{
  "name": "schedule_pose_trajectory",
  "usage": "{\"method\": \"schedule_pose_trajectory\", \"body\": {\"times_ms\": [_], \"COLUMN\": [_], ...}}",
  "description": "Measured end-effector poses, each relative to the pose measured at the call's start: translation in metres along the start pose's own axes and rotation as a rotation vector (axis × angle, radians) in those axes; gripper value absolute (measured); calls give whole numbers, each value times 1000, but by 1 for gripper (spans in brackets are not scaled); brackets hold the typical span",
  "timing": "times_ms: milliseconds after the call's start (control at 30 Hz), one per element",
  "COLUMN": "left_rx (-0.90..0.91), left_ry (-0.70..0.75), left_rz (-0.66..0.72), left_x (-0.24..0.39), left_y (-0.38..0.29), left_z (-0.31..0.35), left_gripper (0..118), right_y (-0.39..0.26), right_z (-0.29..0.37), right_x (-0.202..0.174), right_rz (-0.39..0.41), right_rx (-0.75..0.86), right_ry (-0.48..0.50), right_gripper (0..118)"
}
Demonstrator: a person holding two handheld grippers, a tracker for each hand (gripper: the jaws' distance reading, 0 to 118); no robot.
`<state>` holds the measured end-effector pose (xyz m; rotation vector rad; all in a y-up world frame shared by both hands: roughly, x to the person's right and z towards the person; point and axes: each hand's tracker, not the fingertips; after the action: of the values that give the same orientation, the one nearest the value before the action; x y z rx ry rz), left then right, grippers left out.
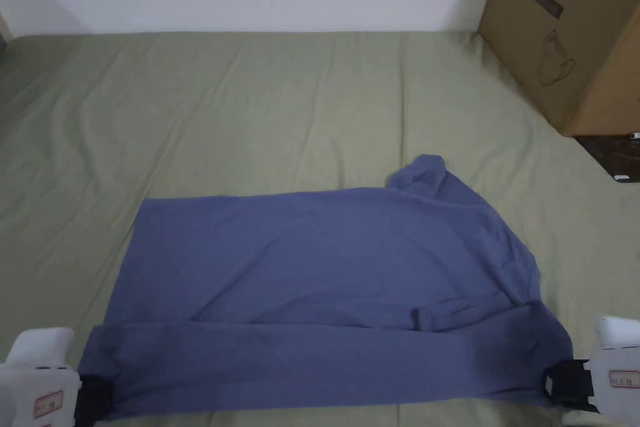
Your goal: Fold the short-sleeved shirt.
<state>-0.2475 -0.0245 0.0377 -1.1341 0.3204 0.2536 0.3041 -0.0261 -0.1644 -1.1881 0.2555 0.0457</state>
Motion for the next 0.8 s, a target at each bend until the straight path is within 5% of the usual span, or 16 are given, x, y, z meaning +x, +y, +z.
{"method": "schedule_pose_trajectory", "body": {"times_ms": [67,300,333,400,433,533,800], "left_rx": [6,156,182,201,201,142,147], "left_ry": [43,-43,-54,-52,-46,-172,-135], "left_rz": [-19,65,57,32,22,48,64], "left_x": [1,0,5,12,17,15,17], "left_y": [5,50,58,68,72,84,118], "left_z": [4,36,38,34,28,4,-18], "left_gripper": [97,94,84,21,0,0,0], "right_y": [4,56,66,79,84,93,164], "right_z": [4,33,35,34,28,0,-27], "right_x": [-3,-16,-24,-34,-41,-51,-43], "right_rz": [42,45,57,102,113,124,35], "right_rx": [4,124,146,182,180,92,132], "right_ry": [-57,17,17,0,-26,-31,76], "right_gripper": [84,82,75,21,0,0,0]}}
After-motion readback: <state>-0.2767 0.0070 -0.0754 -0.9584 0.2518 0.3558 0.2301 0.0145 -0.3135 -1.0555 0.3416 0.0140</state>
